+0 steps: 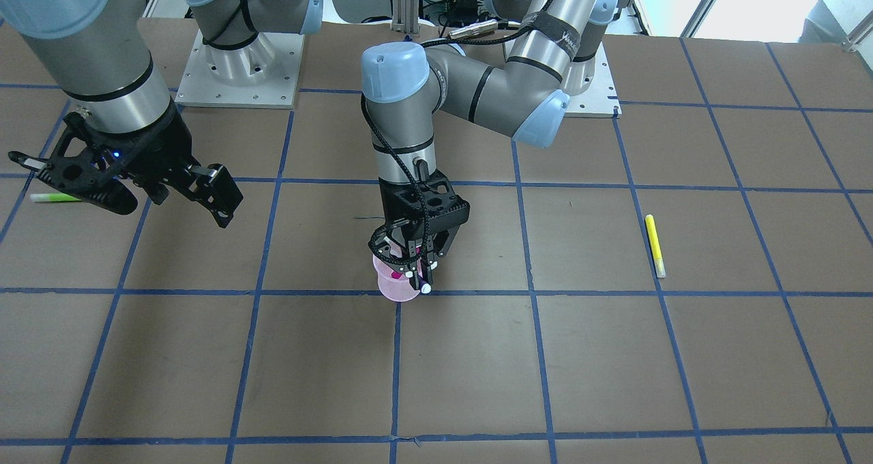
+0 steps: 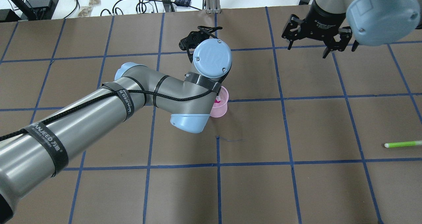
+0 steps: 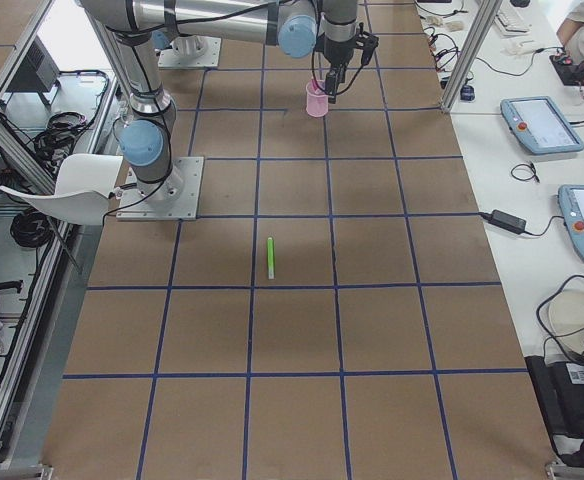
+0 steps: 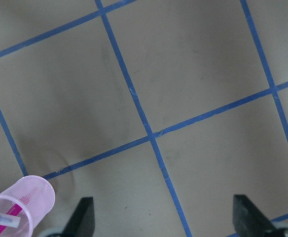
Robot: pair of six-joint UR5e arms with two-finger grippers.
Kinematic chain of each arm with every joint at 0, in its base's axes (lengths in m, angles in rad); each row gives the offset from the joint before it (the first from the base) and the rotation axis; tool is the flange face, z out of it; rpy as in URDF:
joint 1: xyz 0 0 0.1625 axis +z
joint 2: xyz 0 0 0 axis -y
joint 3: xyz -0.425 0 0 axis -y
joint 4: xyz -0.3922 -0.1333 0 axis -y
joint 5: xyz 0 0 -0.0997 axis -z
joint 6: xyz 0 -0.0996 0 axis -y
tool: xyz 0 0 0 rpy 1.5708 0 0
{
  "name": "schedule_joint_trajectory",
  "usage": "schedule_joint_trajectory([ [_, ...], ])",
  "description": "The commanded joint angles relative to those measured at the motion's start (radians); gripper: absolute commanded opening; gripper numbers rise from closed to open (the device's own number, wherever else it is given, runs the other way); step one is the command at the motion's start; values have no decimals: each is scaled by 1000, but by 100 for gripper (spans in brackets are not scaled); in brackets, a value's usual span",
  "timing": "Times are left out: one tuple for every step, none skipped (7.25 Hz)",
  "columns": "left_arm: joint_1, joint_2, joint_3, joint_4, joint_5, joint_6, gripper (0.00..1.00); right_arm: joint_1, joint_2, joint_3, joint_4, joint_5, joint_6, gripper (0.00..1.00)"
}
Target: Insert purple and pink pens into pink cup
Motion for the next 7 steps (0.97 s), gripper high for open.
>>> schedule_joint_trajectory([
  [-6, -2, -4, 0, -1, -5, 0, -2, -5, 15, -17, -7, 0, 100],
  [-7, -2, -4, -2, -1, -2, 0, -2, -5, 15, -17, -7, -2, 100],
  [-7, -2, -5, -2, -6, -4, 0, -2, -5, 15, -17, -8, -2, 100],
  [-9, -2, -5, -2, -15, -4, 0, -4, -4, 15, -19, -10, 0, 100],
  [-10, -5, -7, -2, -12, -4, 0, -4, -4, 15, -20, -8, -2, 100],
  [-10, -11, -7, -2, -13, -4, 14, -4, -4, 15, -22, -11, 0, 100],
  [-10, -18, -7, 0, -15, -2, 16, -14, -5, 15, -14, -17, -5, 100],
])
